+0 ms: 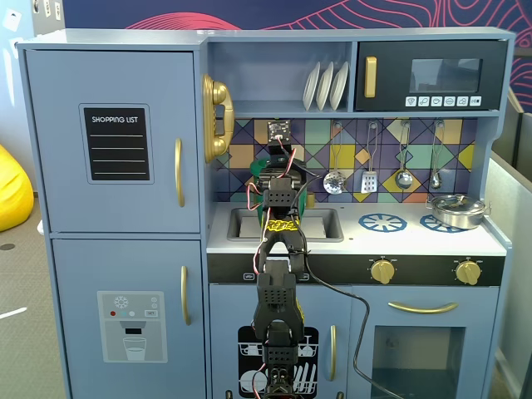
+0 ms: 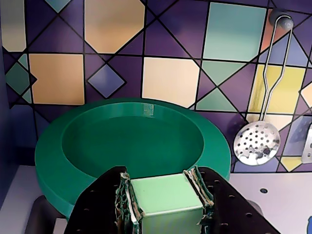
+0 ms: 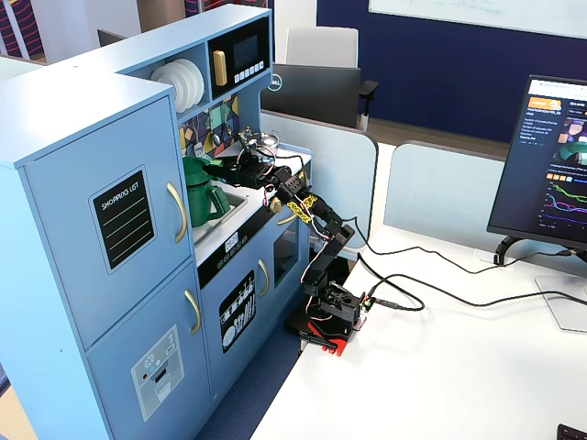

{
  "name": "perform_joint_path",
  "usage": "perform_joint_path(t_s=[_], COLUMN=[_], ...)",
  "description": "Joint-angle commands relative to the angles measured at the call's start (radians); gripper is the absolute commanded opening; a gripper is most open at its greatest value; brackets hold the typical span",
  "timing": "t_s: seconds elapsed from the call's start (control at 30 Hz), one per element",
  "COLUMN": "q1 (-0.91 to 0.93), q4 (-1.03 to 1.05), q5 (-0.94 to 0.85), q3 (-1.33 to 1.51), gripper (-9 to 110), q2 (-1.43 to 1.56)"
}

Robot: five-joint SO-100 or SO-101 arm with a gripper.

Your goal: Pick up the lid from the counter and put it on the green recipient

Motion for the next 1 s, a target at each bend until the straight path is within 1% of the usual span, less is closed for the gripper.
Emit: perform_joint_path(t_s=[0.0, 0.3, 0.63, 0.73, 0.8, 0.9, 0.97], q1=[-0.014, -0.003, 0.002, 0.012, 0.015, 0.020, 0.025], q4=[-0.017, -0.023, -0.081, -0.097, -0.097, -0.086, -0.020], q5=[-0.018, -0.002, -0.009, 0.048, 0.032, -0.015, -0.041], q3=[-0.041, -0.008, 0.043, 0.051, 0.041, 0.002, -0.021], gripper=[0, 0, 1, 20, 28, 33, 33], q2=[0.003, -0.009, -0.048, -0.032, -0.020, 0.009, 0.060])
